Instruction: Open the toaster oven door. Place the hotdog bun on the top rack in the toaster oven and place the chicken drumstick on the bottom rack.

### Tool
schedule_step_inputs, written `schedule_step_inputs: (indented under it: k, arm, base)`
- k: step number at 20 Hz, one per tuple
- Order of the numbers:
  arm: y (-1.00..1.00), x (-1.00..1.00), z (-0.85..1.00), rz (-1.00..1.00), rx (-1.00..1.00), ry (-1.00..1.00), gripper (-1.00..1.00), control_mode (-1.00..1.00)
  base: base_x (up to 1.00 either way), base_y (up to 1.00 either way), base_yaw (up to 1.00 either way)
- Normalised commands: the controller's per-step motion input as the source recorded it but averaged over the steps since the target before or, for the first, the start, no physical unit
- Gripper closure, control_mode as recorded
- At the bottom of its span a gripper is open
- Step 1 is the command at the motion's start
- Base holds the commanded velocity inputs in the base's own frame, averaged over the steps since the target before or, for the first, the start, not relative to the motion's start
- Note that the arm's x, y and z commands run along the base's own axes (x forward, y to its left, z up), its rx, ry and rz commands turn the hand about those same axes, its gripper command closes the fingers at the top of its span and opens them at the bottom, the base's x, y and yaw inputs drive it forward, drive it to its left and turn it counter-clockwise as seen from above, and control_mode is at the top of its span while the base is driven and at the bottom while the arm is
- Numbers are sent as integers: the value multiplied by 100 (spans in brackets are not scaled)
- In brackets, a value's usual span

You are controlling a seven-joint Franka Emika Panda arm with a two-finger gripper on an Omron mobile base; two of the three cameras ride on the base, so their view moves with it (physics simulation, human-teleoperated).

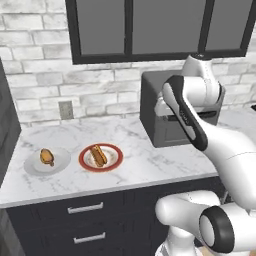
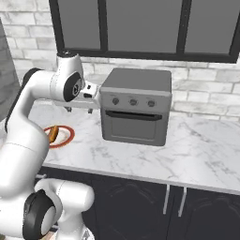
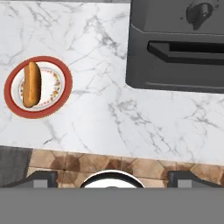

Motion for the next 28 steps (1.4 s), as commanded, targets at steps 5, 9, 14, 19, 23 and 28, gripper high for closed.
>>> schedule_step_inputs:
  k: [5, 9, 14, 19, 23, 28]
  arm:
    - [0, 0, 0, 0, 0, 0, -100, 100]
    - [0, 0, 0, 0, 0, 0, -100, 100]
    - [0, 0, 0, 0, 0, 0, -100, 100]
    - [0, 0, 0, 0, 0, 0, -100, 100]
    - [0, 0, 0, 0, 0, 0, -100, 100]
    - [0, 0, 0, 0, 0, 0, -100, 100]
  base:
    - [36, 45, 0]
    - [49, 30, 0]
    - [46, 35, 0]
    - [43, 44, 0]
    - [0, 2, 0]
    - [0, 0, 0]
